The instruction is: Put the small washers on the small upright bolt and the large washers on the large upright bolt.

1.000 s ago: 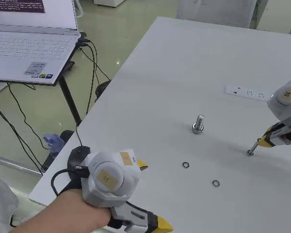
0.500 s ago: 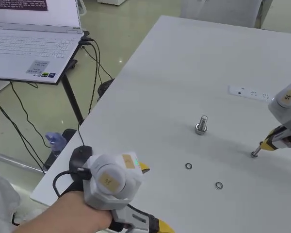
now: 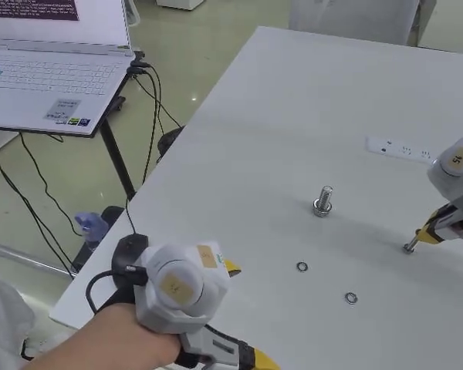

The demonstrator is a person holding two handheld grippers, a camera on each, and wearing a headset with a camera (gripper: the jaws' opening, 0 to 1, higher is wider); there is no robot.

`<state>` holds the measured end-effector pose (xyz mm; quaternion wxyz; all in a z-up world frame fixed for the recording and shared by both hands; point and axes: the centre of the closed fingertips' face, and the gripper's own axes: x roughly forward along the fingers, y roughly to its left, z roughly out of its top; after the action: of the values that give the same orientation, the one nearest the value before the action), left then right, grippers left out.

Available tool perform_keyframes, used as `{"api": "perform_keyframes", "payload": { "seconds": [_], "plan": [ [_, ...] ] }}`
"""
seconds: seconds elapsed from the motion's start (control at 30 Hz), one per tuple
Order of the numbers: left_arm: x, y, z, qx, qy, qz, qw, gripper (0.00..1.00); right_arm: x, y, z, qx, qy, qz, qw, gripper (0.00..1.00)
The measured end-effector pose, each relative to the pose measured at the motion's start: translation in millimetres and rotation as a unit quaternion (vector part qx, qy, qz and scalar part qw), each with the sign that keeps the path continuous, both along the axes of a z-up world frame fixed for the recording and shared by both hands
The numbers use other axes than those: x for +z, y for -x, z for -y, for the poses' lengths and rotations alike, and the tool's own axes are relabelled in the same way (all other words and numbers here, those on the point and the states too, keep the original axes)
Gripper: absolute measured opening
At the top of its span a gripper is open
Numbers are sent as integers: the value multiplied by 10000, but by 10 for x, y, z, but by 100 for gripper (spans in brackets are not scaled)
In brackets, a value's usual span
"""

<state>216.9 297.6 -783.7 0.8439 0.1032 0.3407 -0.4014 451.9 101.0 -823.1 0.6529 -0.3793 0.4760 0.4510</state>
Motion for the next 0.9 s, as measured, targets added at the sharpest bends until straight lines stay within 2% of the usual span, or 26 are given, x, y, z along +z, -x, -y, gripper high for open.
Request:
{"api": "perform_keyframes", "payload": {
  "seconds": [0.6,0.9],
  "plan": [
    [-41,37,9,14,-4,-48,10000,81,-81,49,-16,114,89,-12,9999,12],
    [-48,50,-1,35,21,-51,10000,80,-168,57,-15,140,168,-51,9997,13]
  ]
}}
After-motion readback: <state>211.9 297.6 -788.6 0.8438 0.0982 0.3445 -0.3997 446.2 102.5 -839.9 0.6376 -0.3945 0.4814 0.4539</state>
